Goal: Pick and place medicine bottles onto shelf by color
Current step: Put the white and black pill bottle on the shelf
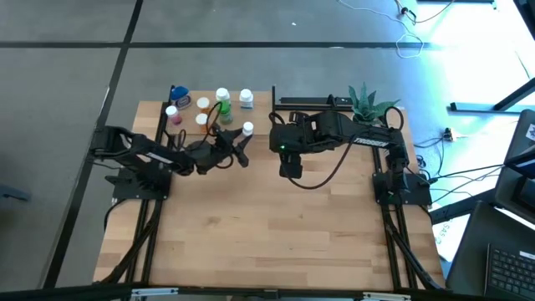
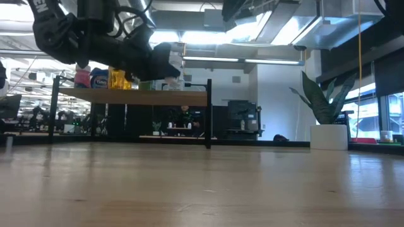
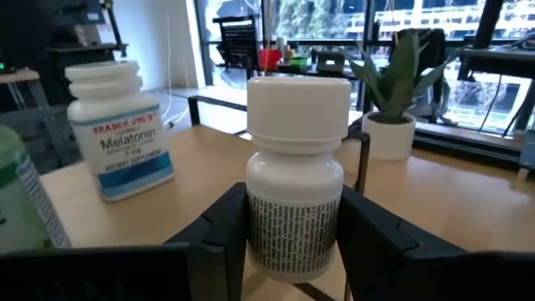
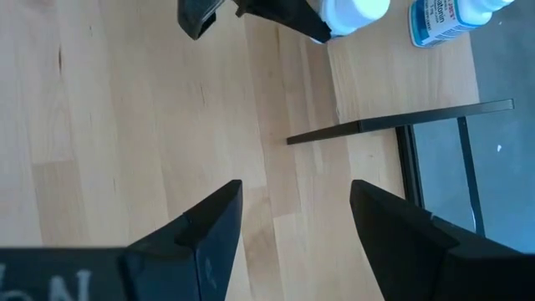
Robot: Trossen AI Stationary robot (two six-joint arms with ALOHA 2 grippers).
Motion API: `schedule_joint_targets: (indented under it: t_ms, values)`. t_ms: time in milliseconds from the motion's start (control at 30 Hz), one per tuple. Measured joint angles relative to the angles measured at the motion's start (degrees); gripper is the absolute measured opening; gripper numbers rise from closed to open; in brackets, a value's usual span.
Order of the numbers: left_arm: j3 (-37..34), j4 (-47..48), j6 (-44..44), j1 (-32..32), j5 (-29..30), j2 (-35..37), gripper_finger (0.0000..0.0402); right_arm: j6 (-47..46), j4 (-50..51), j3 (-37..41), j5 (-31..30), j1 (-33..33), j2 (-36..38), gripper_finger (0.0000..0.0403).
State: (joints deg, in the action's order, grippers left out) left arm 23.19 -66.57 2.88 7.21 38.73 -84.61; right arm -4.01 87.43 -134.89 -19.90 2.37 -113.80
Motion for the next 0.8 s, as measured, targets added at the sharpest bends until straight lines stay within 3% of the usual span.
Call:
schedule_joint_targets:
  t_ms: [800]
  values:
    - [0.0, -1.7, -1.3, 5.1, 0.0, -2.5, 0.0133, 0.2, -0.6, 0.0, -0.1, 0.0, 0.0, 0.0225]
